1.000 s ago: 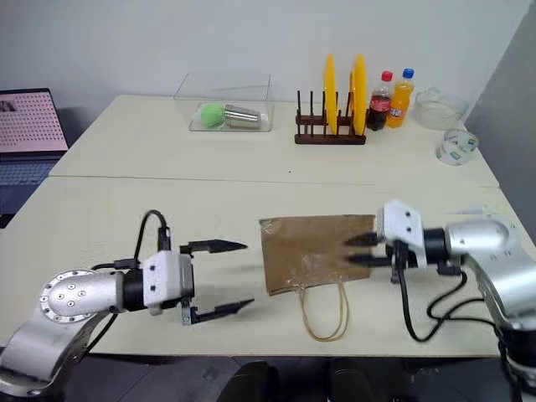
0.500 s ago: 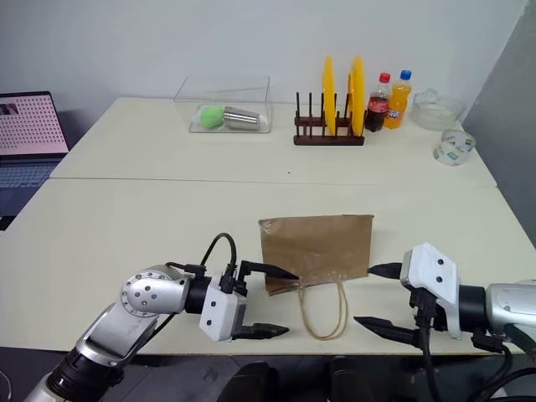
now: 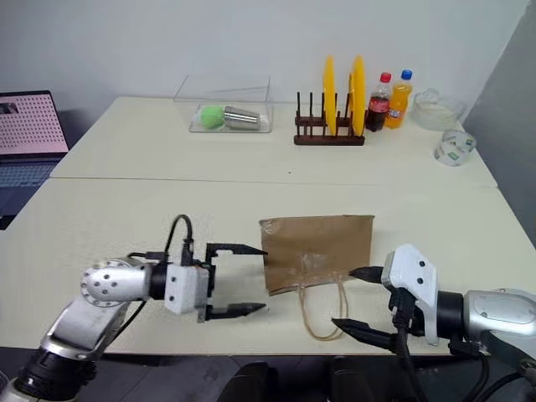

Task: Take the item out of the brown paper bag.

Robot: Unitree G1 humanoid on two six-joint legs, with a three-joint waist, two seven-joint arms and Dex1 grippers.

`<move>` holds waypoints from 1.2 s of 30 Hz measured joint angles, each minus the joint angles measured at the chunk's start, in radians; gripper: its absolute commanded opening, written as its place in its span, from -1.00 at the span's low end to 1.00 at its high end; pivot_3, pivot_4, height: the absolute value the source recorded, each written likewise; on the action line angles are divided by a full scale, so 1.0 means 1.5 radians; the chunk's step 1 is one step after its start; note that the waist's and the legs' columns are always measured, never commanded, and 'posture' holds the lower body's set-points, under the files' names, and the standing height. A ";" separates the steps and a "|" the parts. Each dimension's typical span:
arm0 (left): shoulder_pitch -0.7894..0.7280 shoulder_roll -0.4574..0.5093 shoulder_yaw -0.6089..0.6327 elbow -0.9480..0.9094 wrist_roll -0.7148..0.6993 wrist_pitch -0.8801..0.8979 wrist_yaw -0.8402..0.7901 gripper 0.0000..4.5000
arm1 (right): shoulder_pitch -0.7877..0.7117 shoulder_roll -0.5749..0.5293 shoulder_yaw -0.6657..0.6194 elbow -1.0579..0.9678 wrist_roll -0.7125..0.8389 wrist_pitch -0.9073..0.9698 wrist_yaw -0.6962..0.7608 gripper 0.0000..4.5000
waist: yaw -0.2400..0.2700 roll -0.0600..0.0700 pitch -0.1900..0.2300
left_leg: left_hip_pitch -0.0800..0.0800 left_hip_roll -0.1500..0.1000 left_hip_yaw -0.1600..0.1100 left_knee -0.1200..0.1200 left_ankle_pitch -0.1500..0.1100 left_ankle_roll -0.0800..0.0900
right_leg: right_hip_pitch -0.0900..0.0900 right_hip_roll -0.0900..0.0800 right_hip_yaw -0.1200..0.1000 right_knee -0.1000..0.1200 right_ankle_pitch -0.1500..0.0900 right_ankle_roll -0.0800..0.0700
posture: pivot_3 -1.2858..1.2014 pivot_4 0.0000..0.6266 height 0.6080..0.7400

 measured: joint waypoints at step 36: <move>-0.187 -0.178 -0.198 0.271 0.180 -0.270 -0.065 1.00 | 0.246 -0.247 0.102 0.000 0.064 -0.354 -0.272 0.87 | 0.004 0.000 0.000 | -0.001 0.000 0.000 0.000 -0.001 0.001 | 0.003 0.000 0.000 -0.006 0.002 0.003 | 0.03 -0.52 1.00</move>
